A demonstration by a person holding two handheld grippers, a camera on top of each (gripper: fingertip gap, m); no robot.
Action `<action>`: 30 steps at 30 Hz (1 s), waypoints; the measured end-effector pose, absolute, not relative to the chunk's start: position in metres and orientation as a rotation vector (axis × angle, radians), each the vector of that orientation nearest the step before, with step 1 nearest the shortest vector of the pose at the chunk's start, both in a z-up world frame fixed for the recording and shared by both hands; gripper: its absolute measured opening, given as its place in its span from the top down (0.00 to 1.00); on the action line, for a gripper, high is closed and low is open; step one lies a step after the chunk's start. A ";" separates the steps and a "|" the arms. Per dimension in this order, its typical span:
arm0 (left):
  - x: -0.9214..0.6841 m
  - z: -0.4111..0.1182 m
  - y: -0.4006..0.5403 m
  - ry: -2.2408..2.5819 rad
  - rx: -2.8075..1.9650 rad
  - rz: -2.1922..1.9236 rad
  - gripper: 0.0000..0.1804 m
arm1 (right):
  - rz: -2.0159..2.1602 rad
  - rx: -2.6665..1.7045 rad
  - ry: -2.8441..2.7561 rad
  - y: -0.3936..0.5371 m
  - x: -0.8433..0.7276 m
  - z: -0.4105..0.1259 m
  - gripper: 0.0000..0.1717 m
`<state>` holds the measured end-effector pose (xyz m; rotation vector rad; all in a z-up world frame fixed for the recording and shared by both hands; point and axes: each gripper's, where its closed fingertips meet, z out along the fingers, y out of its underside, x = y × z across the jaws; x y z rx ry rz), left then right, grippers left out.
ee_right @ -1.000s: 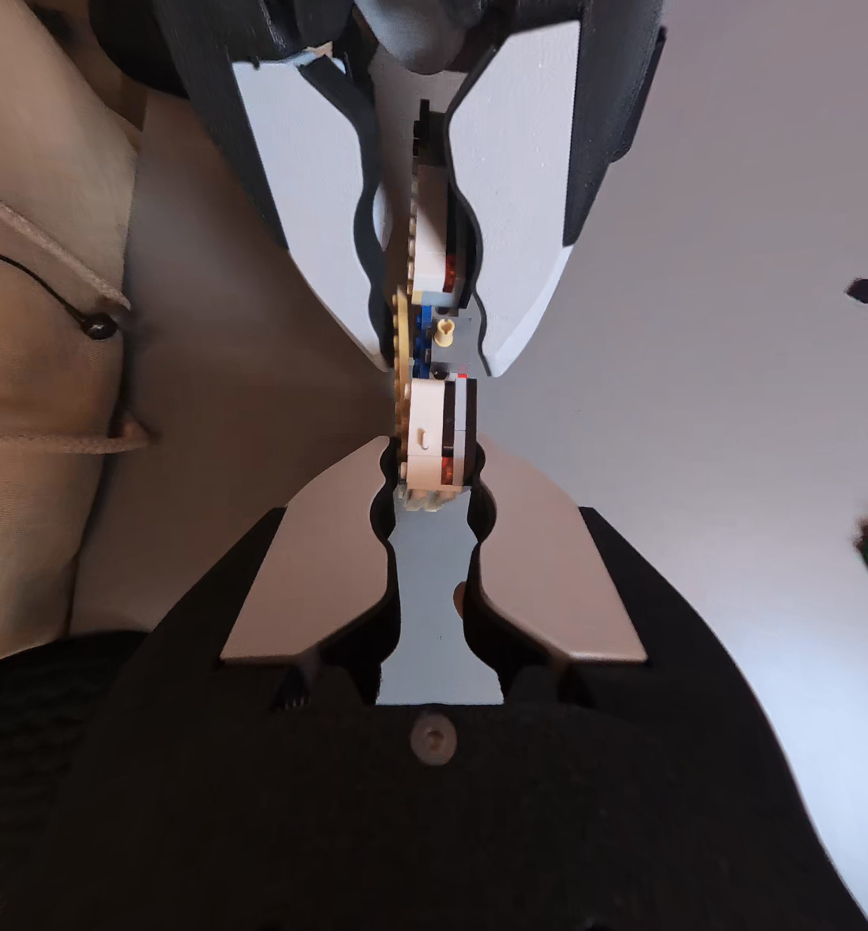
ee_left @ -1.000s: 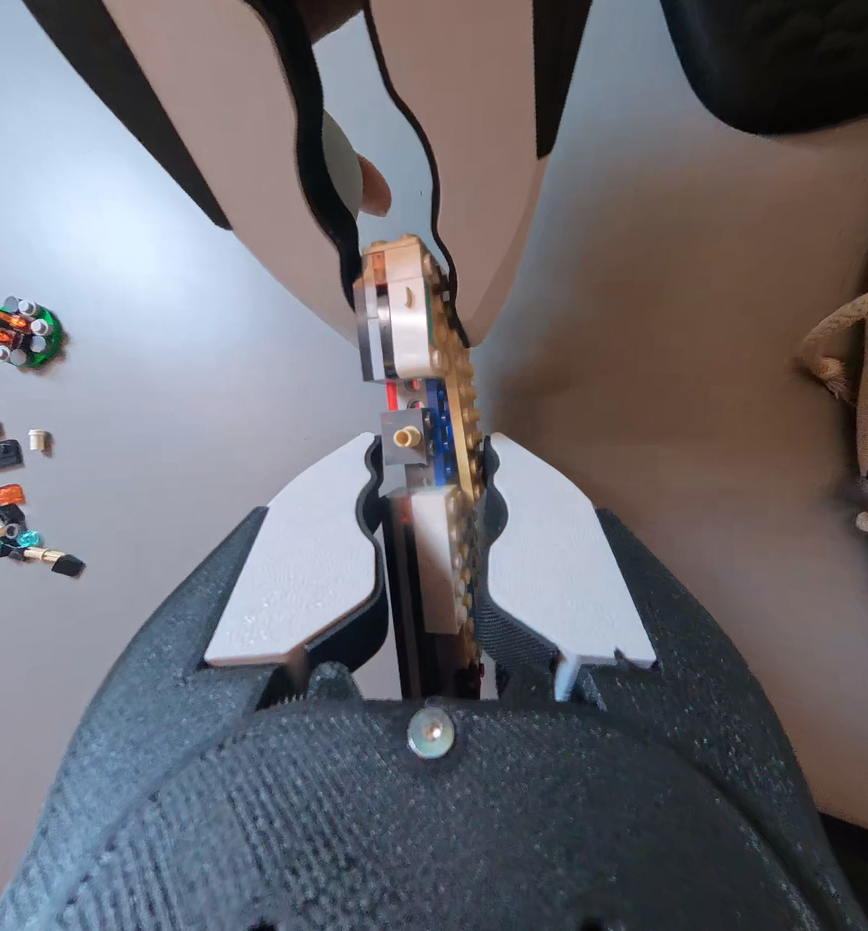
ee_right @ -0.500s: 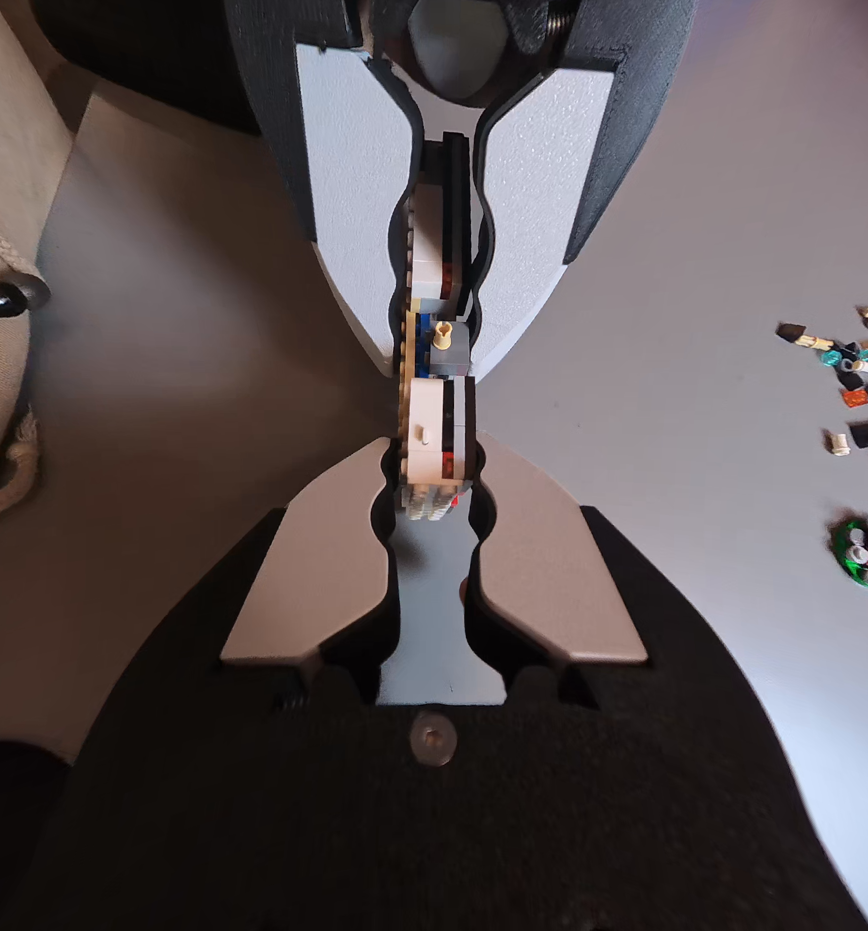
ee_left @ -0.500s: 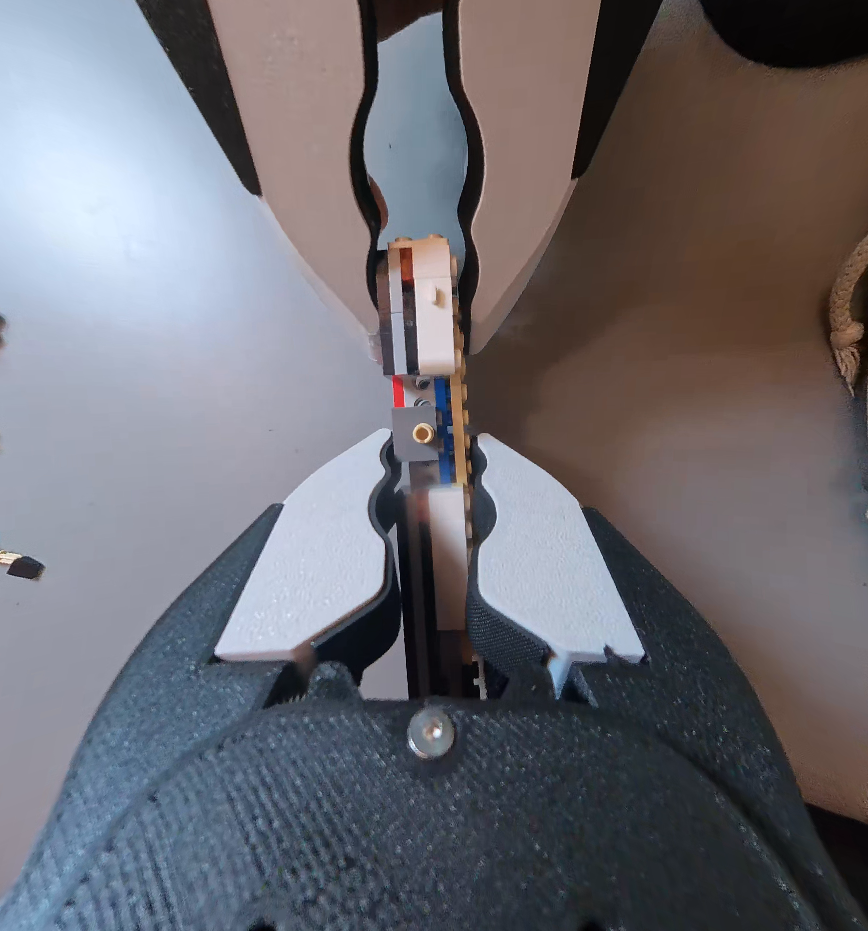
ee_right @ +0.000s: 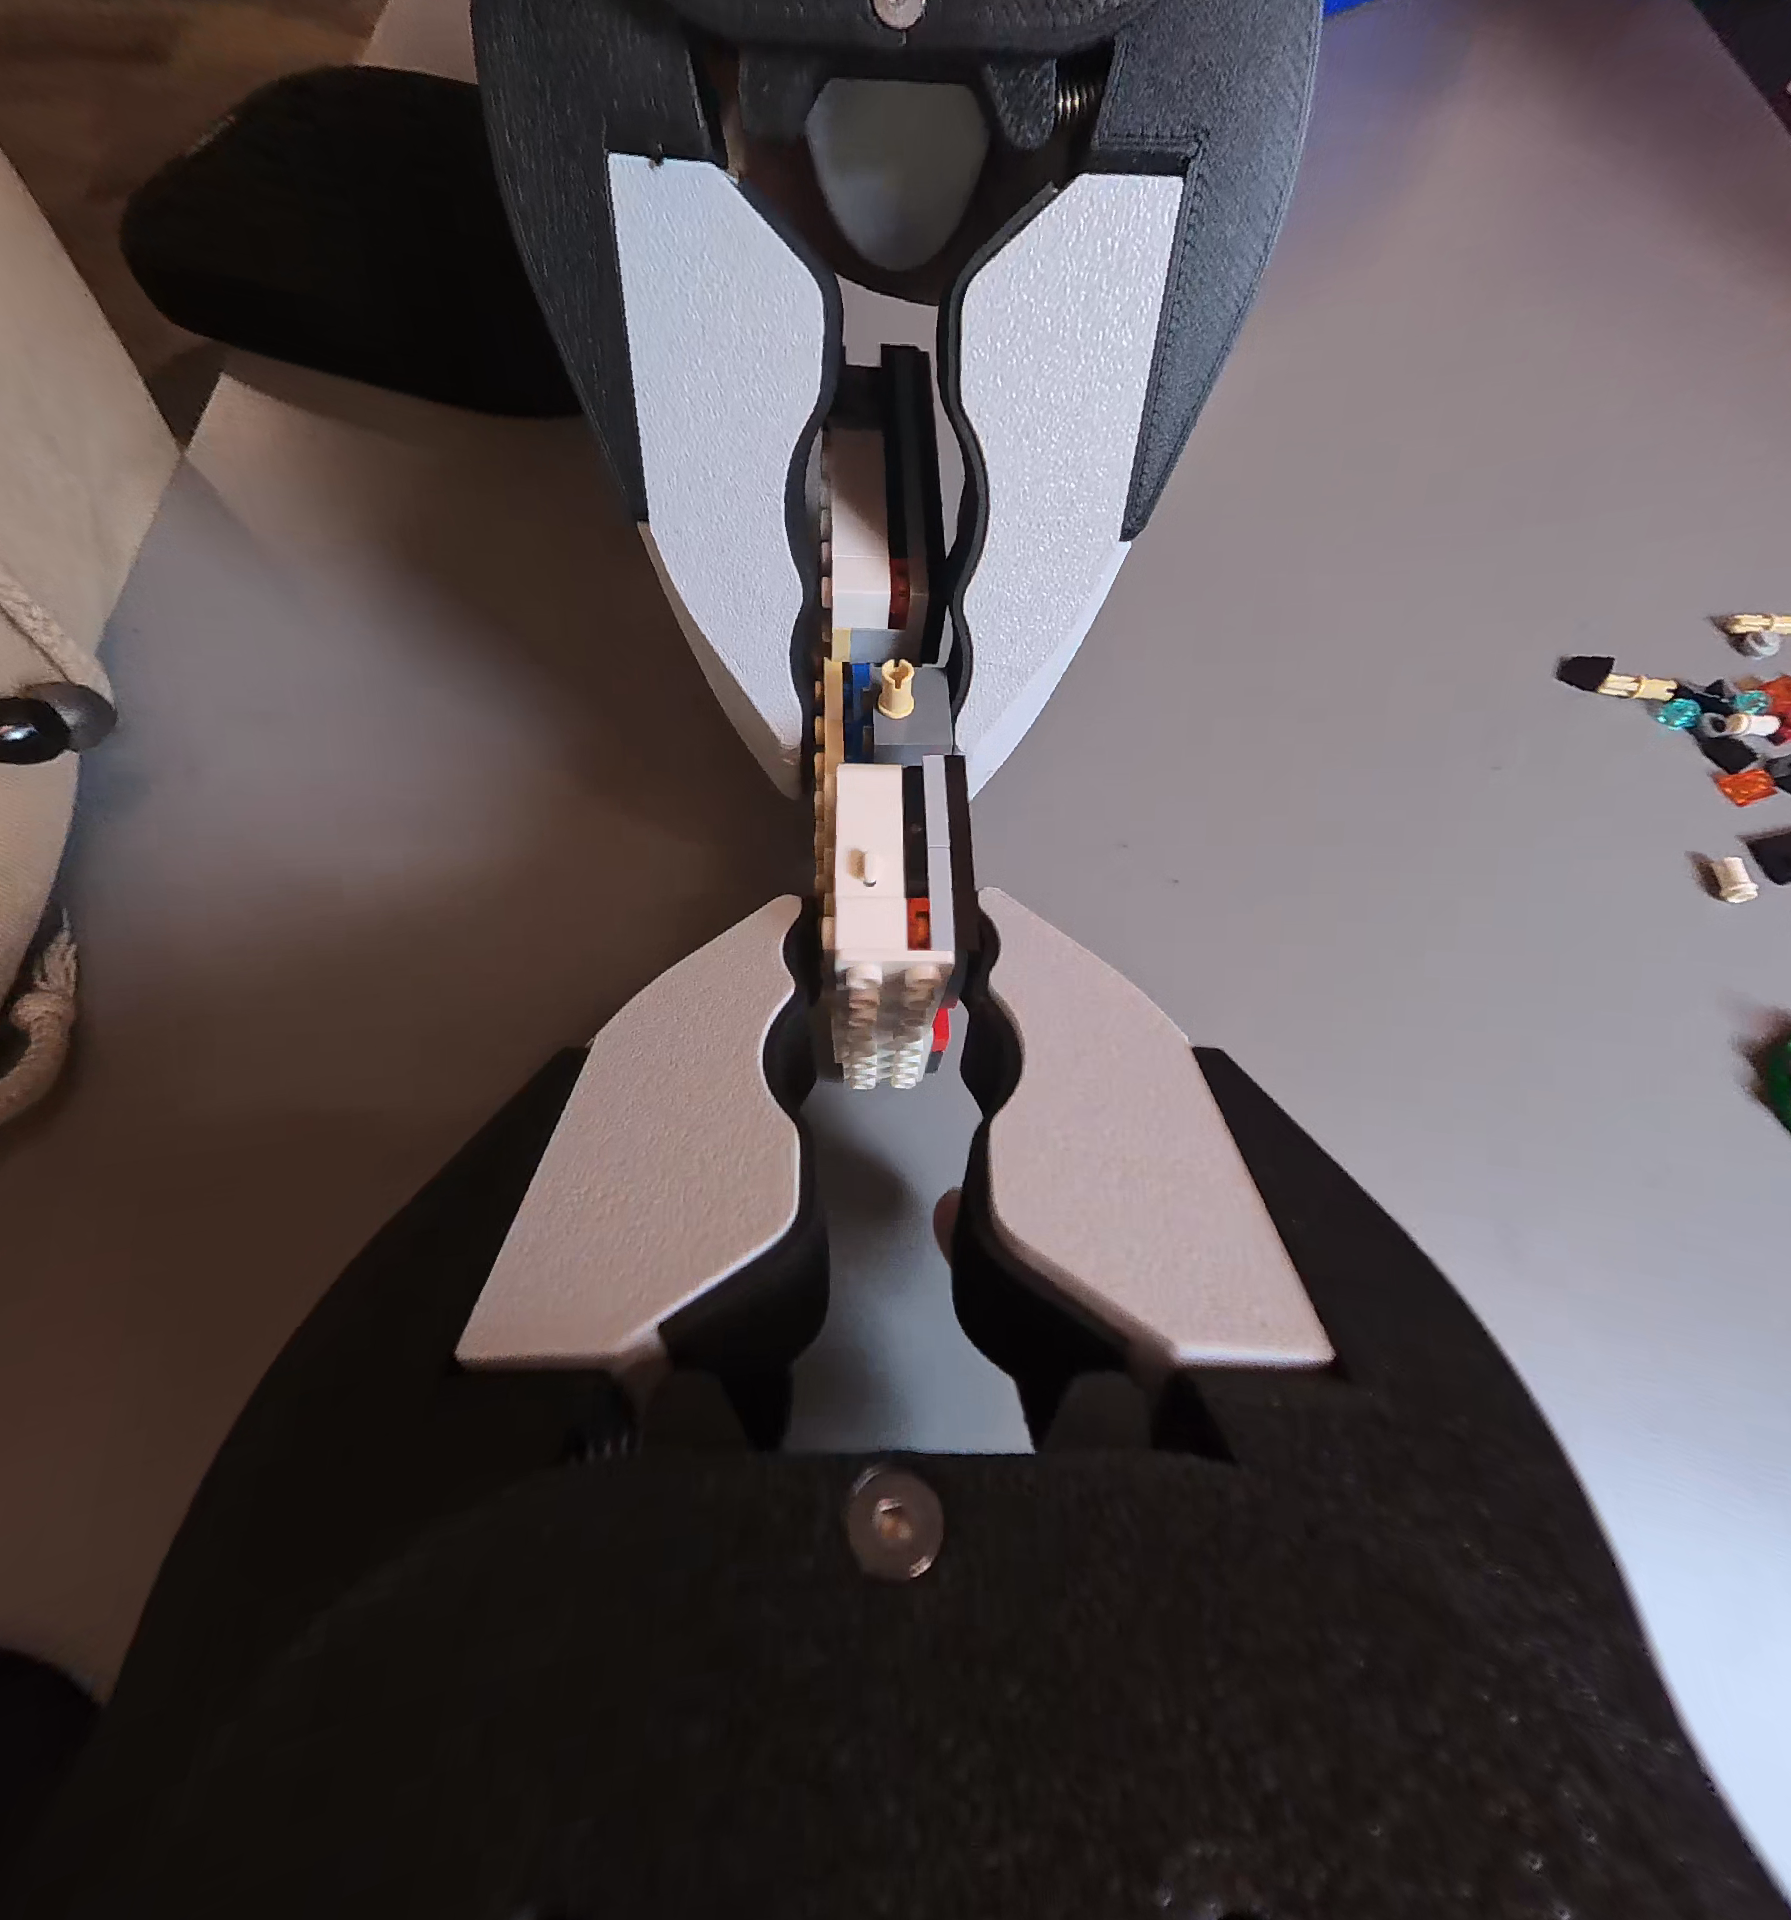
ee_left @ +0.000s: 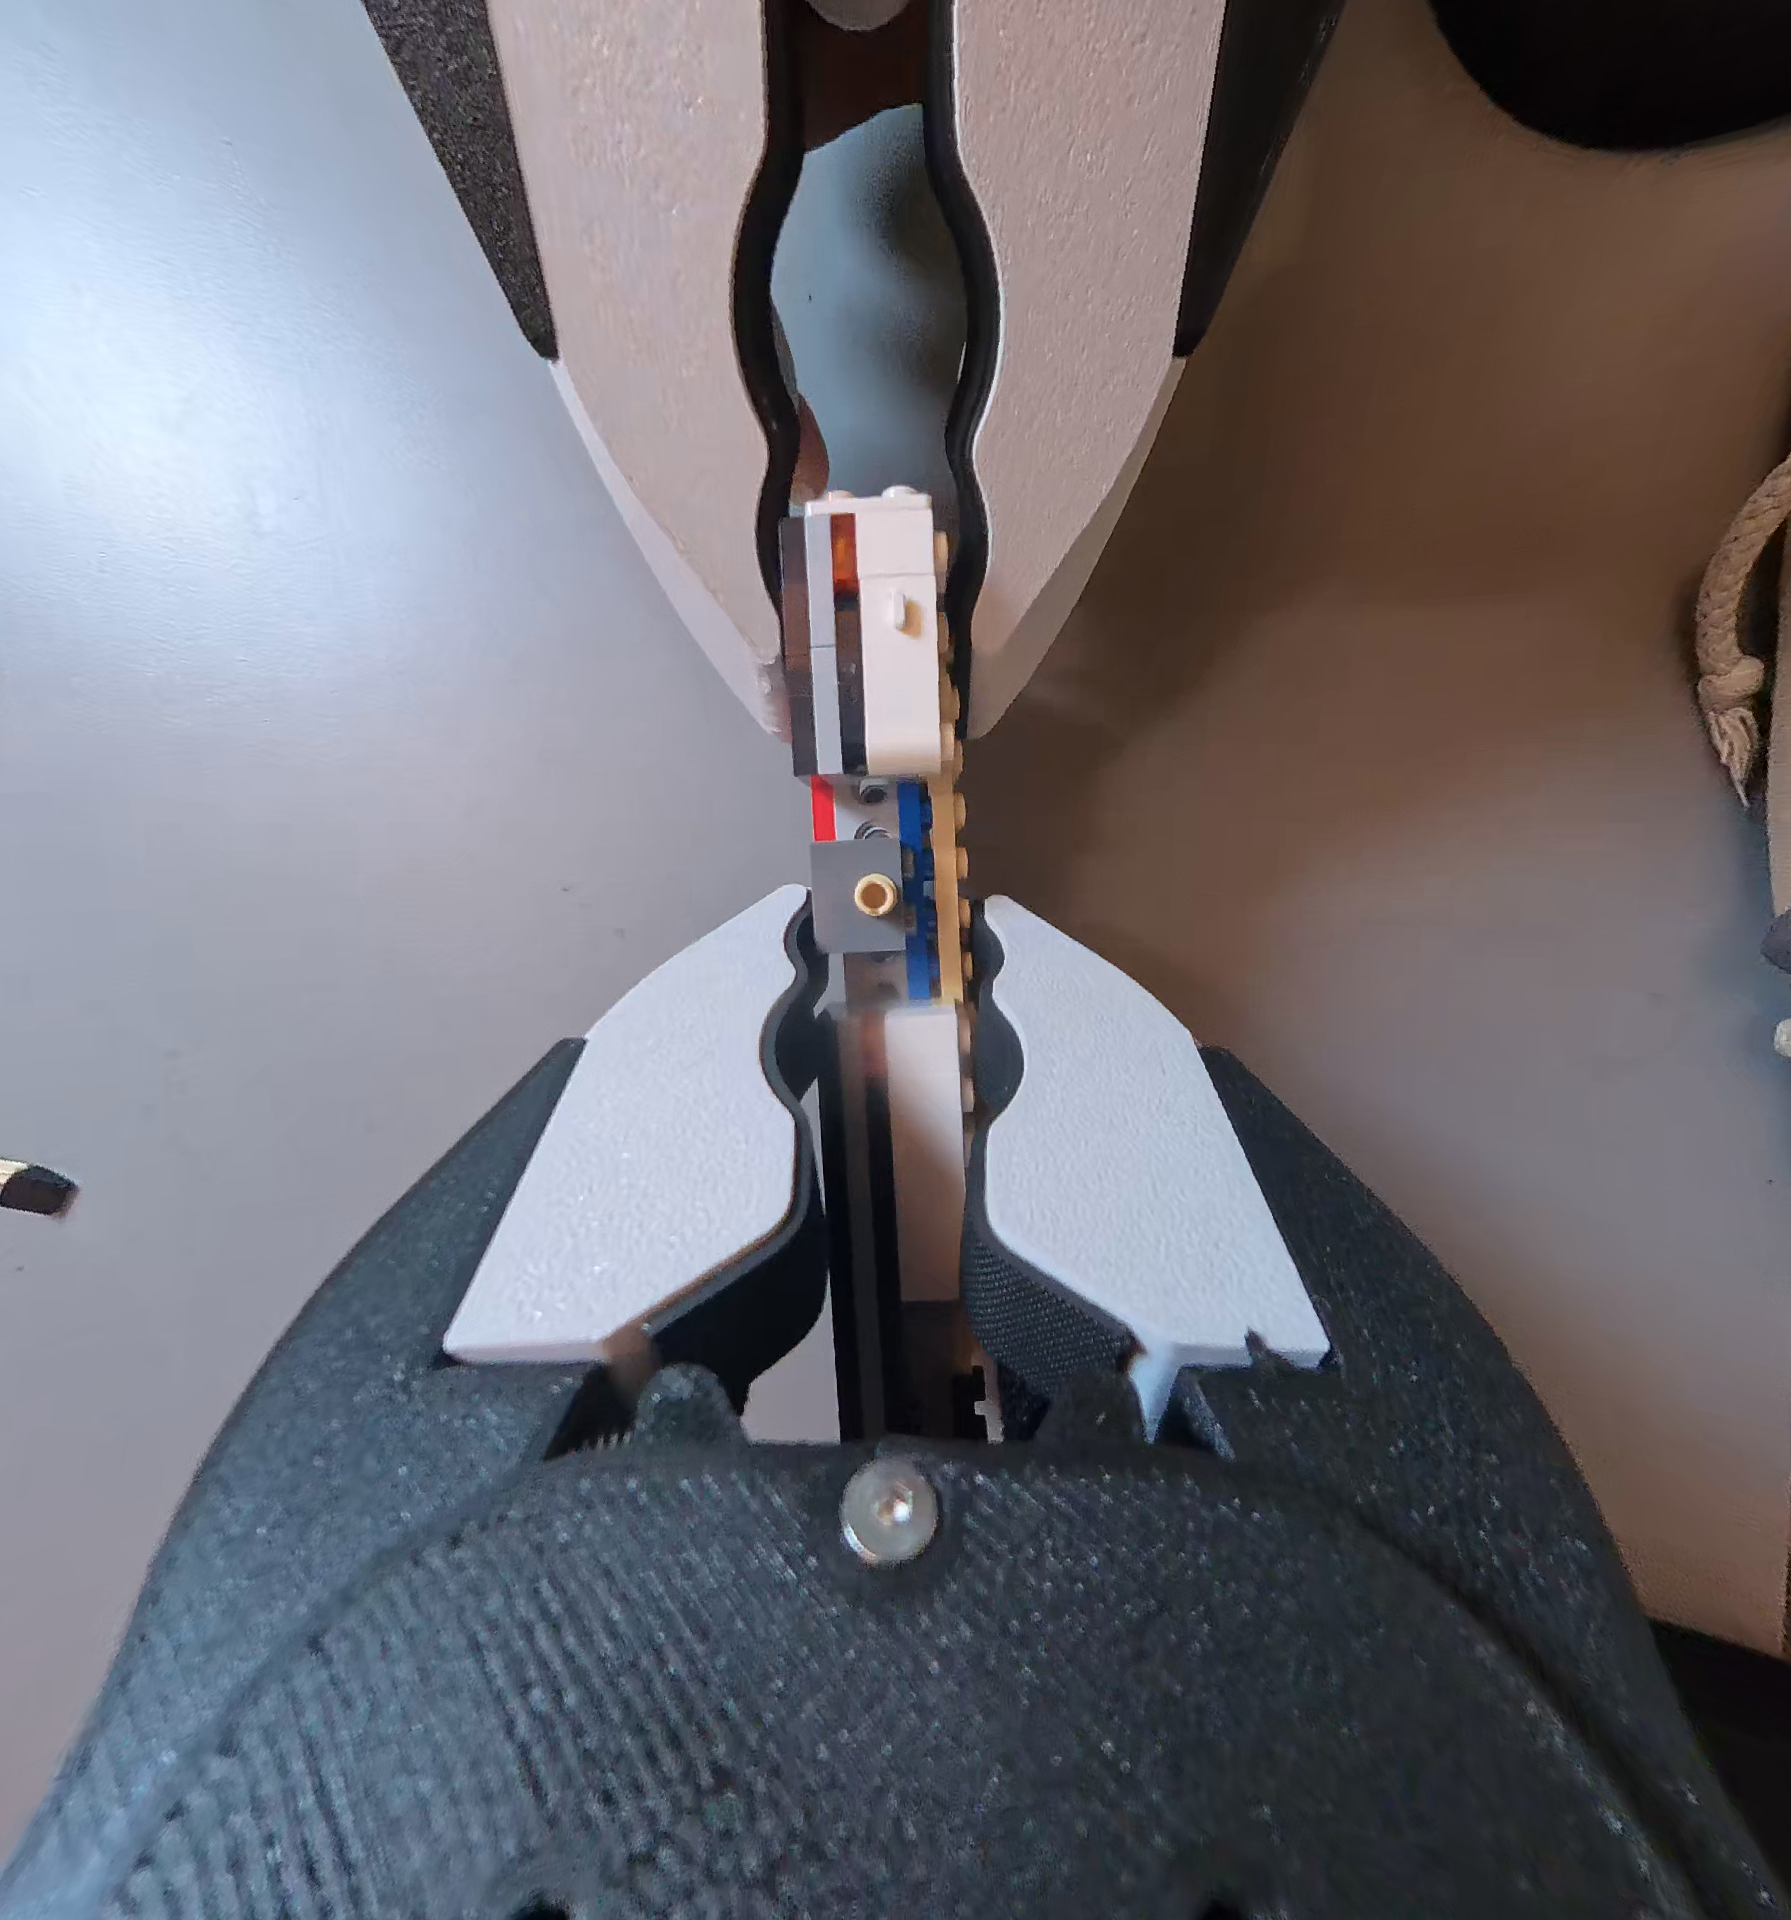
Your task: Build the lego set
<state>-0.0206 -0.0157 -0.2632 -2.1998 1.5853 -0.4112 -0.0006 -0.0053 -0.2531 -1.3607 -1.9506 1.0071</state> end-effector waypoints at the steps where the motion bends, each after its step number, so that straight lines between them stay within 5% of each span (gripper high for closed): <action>1: -0.021 -0.263 -0.016 1.589 -2.200 -0.405 0.85 | 1.013 -1.366 -1.943 -0.005 -0.001 -0.253 0.85; 14: -0.023 -0.262 -0.016 1.579 -2.200 -0.446 0.85 | 1.022 -1.398 -1.896 -0.005 -0.004 -0.249 0.85; 19: -0.027 -0.246 -0.013 1.466 -2.160 -0.532 0.85 | 1.088 -1.398 -1.810 0.002 0.004 -0.235 0.72; 30: -0.022 -0.220 -0.012 1.339 -2.030 -0.604 0.85 | 1.098 -1.316 -1.749 0.001 -0.003 -0.215 0.84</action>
